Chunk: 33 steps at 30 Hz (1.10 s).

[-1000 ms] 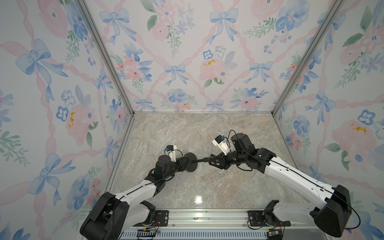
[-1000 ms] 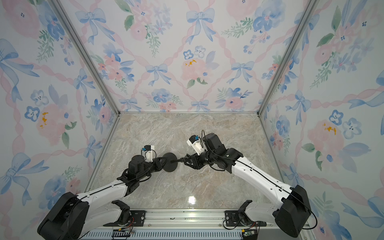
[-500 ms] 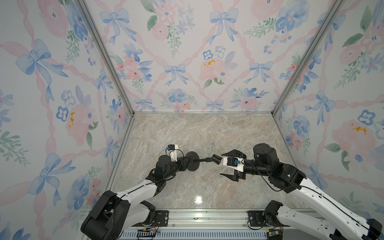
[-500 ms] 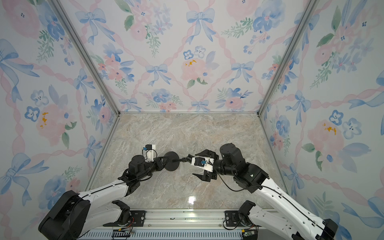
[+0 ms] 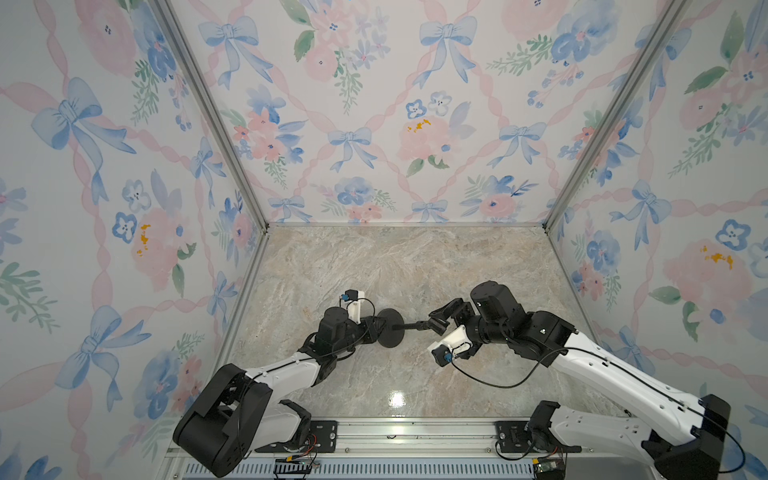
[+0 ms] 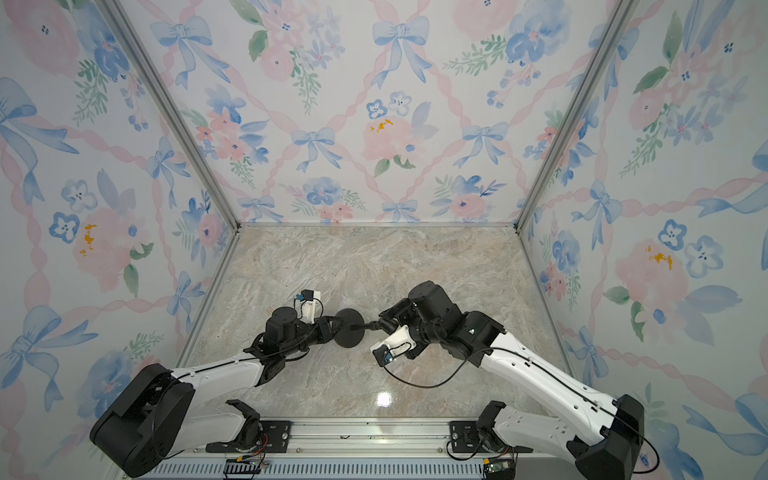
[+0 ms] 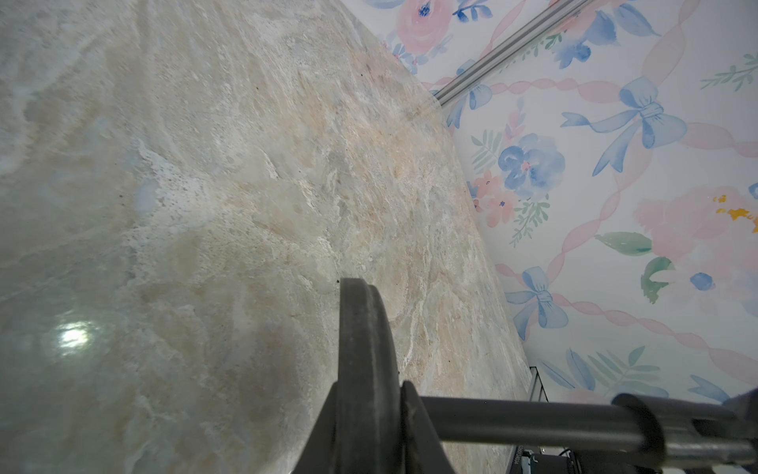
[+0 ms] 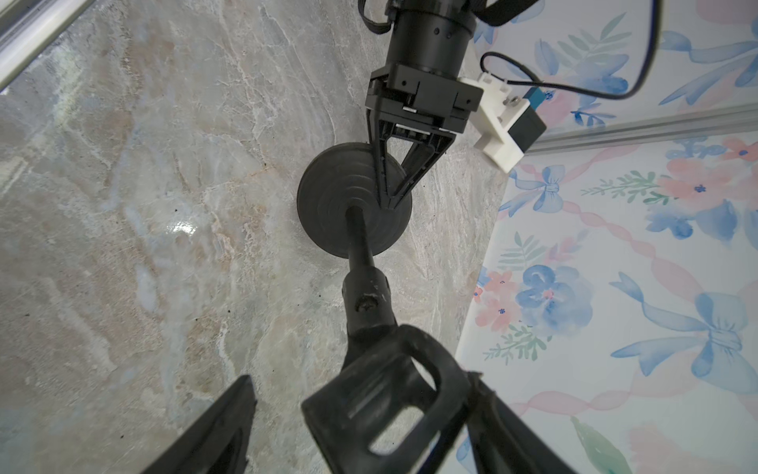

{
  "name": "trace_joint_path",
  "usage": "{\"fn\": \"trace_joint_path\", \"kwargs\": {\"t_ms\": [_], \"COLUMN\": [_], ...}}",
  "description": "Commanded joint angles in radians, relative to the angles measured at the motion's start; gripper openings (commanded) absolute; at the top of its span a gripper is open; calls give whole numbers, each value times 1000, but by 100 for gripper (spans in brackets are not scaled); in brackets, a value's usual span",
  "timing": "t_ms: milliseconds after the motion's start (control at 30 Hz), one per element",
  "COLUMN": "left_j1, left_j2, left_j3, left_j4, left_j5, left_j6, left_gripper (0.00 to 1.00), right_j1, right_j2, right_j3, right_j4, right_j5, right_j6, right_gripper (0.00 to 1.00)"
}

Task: Assemble a microphone stand
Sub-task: Screw the microphone stand pole into the microphone stand base, then place the microphone stand at the center of the board.

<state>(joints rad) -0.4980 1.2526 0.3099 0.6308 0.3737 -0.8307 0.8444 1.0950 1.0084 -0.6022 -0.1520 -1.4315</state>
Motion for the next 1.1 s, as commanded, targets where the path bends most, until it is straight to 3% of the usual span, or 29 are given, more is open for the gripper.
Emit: {"fn": "trace_joint_path", "kwargs": {"t_ms": [0, 200, 267, 433, 733, 800, 933, 1067], "left_j1": [-8, -8, -8, -7, 4, 4, 4, 5], "left_j2": [2, -4, -10, -33, -86, -90, -86, -88], "left_j3": [47, 51, 52, 45, 26, 27, 32, 29], "left_j4": [66, 60, 58, 58, 60, 60, 60, 60], "left_j5": [45, 41, 35, 12, -64, -73, -71, -61], "left_j6": [14, 18, 17, 3, -48, -58, -69, -70], "left_gripper": [0, 0, 0, 0, 0, 0, 0, 45], "right_j1": [25, 29, 28, 30, 24, 20, 5, -55], "right_j2": [25, 89, 111, 152, 228, 242, 267, 307], "right_j3": [26, 100, 128, 148, 201, 226, 303, 422], "right_j4": [-48, -187, -210, -167, -45, -43, -132, -336], "right_j5": [22, 10, -11, -78, -108, -120, -104, -61], "right_j6": [-44, 59, 177, 564, 1331, 1443, 1481, 1435], "right_gripper": [79, 45, 35, 27, 24, 24, 24, 24]}}
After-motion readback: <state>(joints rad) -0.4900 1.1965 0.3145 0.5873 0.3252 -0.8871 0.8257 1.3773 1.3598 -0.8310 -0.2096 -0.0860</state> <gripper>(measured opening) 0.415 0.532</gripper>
